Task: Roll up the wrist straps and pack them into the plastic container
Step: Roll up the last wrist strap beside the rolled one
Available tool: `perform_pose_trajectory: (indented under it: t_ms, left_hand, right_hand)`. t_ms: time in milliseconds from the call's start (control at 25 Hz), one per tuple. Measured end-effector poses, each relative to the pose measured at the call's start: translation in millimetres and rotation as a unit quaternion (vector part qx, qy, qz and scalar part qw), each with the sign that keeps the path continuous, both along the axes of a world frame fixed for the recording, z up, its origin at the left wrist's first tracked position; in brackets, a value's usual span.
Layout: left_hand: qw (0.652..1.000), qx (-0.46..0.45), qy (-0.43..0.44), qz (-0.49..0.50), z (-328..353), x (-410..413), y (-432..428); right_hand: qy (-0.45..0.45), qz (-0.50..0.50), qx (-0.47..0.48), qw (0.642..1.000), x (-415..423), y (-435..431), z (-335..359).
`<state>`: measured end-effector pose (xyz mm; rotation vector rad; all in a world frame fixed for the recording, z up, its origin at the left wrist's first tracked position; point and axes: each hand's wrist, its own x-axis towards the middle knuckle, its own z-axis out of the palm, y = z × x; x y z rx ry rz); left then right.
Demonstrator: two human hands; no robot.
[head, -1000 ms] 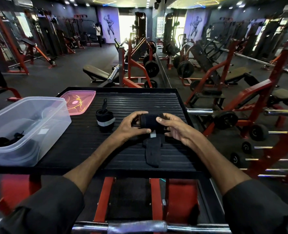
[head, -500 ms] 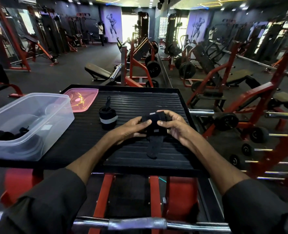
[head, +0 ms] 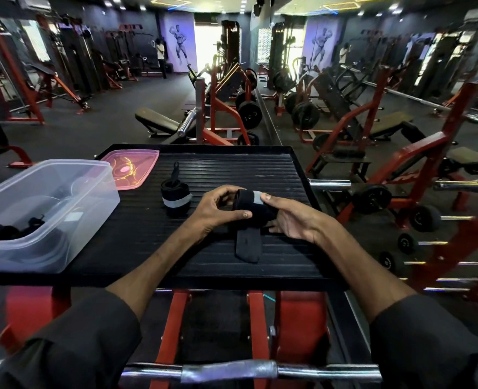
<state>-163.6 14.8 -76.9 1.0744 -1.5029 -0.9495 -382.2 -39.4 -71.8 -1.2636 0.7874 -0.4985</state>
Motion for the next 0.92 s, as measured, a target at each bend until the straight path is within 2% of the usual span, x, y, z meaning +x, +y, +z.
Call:
perform_pose_trajectory:
  t_ms: [120,240,360,440,520,560,640,720,920]
  left_hand:
    - [0.993,0.091,0.054,-0.053,0.8,3.1,-0.4]
    - [0.967,0.205,0.048,-0.143,-1.1,6.1,-3.2]
    - [0.950,0.246,0.071,-0.179,1.5,8.1,-7.2]
    - [0.955,0.235,0.079,-0.162,4.5,5.8,-6.1]
    - [0.977,0.188,0.048,-0.087,2.4,0.6,-3.2]
    - [0.984,0.162,0.044,-0.056,0.2,-1.8,-1.8]
    - [0.990,0.120,0.057,-0.042,-2.6,-4.1,-0.1]
    - [0.996,0.072,0.028,-0.042,0.2,-1.2,0.0]
    - [0.999,0.008,-0.045,-0.020,6.0,-2.2,-3.6]
  right_hand:
    - [-0.024,-0.061,-0.037,0.997,-0.2,0.4,0.3]
    - [-0.051,-0.106,-0.085,0.989,2.4,2.0,0.6]
    - [-0.068,-0.116,-0.139,0.981,1.6,5.1,1.0]
    - [-0.053,-0.126,-0.200,0.970,2.7,7.3,0.9]
    - [-0.032,-0.124,-0.236,0.963,5.4,6.9,2.0]
    - [-0.047,-0.107,-0.217,0.969,5.4,4.7,2.1]
    - [-0.103,-0.064,-0.107,0.987,2.1,1.2,5.3]
    - [-0.101,-0.033,-0.024,0.994,-1.7,0.6,8.9]
    - [-0.040,-0.047,-0.019,0.998,1.9,2.3,5.6]
